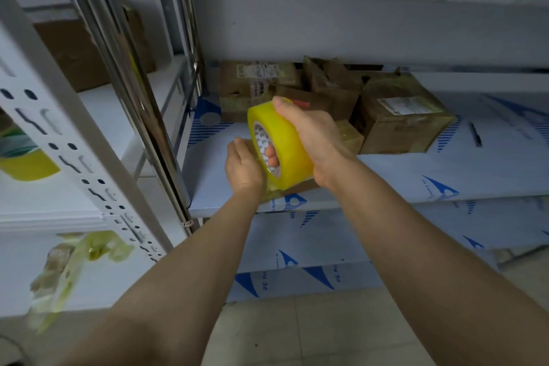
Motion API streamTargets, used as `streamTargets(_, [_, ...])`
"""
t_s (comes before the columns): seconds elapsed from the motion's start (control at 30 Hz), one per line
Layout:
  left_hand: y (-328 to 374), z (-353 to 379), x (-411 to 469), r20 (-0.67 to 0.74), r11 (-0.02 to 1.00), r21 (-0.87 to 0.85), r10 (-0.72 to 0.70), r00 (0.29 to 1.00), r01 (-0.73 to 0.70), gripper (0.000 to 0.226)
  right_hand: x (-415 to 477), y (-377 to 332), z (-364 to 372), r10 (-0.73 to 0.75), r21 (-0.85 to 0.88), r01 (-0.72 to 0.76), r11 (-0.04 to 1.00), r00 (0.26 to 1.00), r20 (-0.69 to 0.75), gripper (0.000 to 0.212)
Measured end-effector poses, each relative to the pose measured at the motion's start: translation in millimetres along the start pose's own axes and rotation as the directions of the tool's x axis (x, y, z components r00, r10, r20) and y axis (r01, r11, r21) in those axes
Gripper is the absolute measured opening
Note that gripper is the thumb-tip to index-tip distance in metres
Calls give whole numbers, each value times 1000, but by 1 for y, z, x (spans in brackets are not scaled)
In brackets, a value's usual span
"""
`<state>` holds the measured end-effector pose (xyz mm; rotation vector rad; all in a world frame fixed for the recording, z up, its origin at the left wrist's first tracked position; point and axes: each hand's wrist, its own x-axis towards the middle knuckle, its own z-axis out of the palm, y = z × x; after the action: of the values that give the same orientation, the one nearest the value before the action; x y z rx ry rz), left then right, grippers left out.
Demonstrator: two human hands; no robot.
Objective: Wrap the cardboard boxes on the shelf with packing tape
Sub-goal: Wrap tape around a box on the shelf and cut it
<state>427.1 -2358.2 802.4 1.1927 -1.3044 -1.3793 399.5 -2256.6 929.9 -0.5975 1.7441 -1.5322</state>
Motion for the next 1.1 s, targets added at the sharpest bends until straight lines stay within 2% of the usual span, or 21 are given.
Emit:
streamTargets(0.1, [2, 0, 11, -9, 998, 53, -32, 999, 33, 44, -18, 21, -6, 37, 49, -34, 998, 997, -75, 46])
streamTargets(0.3, [3, -6, 6, 69, 998, 41, 35, 997, -38, 33, -43, 85, -11, 79, 186, -57, 981, 990, -116, 27])
streamTargets(0.47, [15, -14, 10, 198, 997, 43, -76, 977, 68, 29, -34, 102, -8, 103, 257, -72, 964, 989, -106, 24])
streamTargets(0.53, [27, -14, 19, 236, 985, 162, -97, 967, 59, 31, -31, 105, -9, 108, 261, -75, 962, 987, -115, 24])
streamTargets(0.57, [34, -13, 24, 238, 955, 295, -41, 970, -32, 30, -29, 106, -9, 112, 259, -79, 963, 987, -118, 25])
streamTargets(0.6, [40, -9, 27, 264, 880, 443, 52, 963, -169, 34, -28, 107, -8, 117, 257, -83, 963, 986, -120, 26])
streamTargets(0.63, [47, -3, 29, 330, 747, 581, 146, 933, -322, 40, -26, 107, -7, 121, 259, -86, 962, 985, -123, 28])
streamTargets(0.67, [52, 5, 27, 426, 572, 683, 193, 884, -454, 49, -25, 108, -6, 125, 264, -89, 960, 985, -122, 28])
streamTargets(0.7, [54, 12, 25, 519, 398, 741, 171, 838, -541, 59, -24, 108, -6, 125, 271, -88, 958, 984, -123, 28])
streamTargets(0.73, [53, 19, 24, 570, 278, 767, 120, 813, -579, 66, -24, 109, -6, 124, 276, -85, 957, 985, -124, 28])
streamTargets(0.77, [51, 24, 26, 584, 226, 779, 76, 808, -585, 68, -23, 109, -7, 122, 276, -84, 958, 985, -124, 29])
streamTargets(0.93, [58, 30, 40, 557, 234, 809, -7, 831, -540, 59, -15, 104, -10, 120, 256, -88, 963, 986, -114, 38])
streamTargets(1.03, [60, 33, 31, 594, 113, 794, 62, 802, -597, 61, -12, 102, -10, 121, 258, -89, 962, 986, -114, 39])
streamTargets(1.1, [54, 32, 23, 626, 104, 765, 108, 772, -635, 67, -11, 102, -9, 124, 263, -91, 960, 986, -112, 39])
